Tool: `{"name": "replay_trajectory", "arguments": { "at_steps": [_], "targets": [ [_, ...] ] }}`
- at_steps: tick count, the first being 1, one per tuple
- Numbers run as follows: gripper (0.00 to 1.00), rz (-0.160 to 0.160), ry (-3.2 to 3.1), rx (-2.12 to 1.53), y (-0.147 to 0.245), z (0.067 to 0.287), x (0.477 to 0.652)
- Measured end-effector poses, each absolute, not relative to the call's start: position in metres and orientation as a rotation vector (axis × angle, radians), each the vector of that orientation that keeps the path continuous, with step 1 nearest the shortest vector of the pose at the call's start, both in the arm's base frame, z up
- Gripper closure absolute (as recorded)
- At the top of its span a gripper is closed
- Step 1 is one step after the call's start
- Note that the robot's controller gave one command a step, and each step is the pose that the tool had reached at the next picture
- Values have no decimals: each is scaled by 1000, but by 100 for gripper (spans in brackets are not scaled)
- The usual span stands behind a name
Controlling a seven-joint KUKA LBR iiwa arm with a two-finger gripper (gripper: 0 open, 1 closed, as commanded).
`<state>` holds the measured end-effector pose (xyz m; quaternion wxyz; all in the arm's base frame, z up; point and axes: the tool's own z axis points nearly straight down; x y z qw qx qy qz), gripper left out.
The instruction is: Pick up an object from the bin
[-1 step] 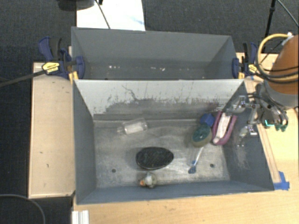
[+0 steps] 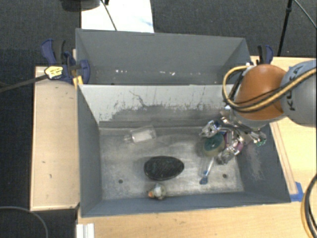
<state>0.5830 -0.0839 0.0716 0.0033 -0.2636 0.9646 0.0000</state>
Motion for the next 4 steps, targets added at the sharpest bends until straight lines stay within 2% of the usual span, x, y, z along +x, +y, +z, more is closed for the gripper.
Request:
{"name": "replay_trajectory", "arguments": {
  "at_steps": [1, 2, 3, 4],
  "targets": [
    [0, -2, 2912, -1163, -78, 101, 571],
    [0, -3, 2737, -1532, -92, 122, 581],
    [0, 0, 2299, -2136, -75, 72, 588],
    [0, -6, 2141, -2291, -59, 73, 569]
  ]
}}
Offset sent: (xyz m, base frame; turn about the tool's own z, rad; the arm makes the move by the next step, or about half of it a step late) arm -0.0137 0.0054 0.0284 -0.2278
